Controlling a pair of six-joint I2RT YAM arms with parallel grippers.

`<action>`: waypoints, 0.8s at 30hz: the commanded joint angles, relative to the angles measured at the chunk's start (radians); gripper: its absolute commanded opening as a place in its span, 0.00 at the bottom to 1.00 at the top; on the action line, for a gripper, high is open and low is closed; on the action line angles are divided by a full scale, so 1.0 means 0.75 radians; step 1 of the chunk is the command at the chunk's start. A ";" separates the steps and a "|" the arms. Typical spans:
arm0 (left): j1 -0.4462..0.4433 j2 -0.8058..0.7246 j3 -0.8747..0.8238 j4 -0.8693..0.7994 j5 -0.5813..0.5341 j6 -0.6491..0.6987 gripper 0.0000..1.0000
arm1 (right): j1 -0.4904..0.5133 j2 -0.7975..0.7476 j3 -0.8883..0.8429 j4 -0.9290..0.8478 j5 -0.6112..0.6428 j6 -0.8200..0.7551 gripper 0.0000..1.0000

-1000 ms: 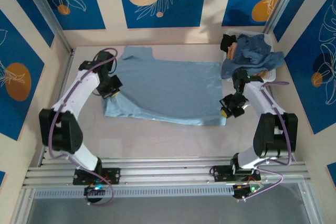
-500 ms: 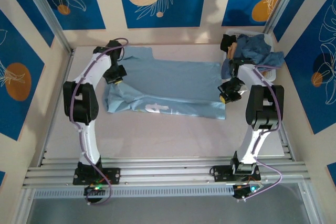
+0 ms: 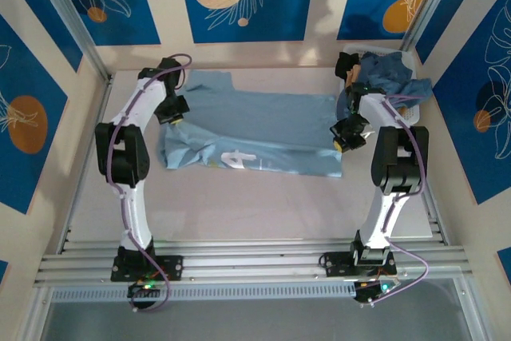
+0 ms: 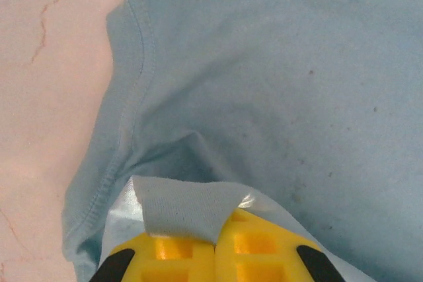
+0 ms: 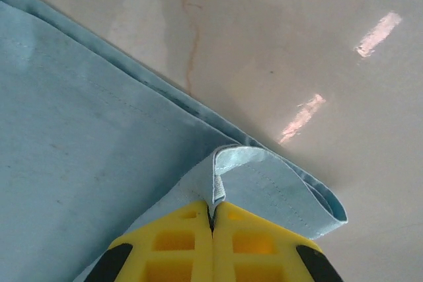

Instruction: Fold and stack the t-shirts

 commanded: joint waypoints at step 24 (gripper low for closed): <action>0.414 -0.557 -1.105 0.560 0.635 -0.695 0.61 | -0.096 -0.543 -0.725 0.409 -0.322 -0.160 0.60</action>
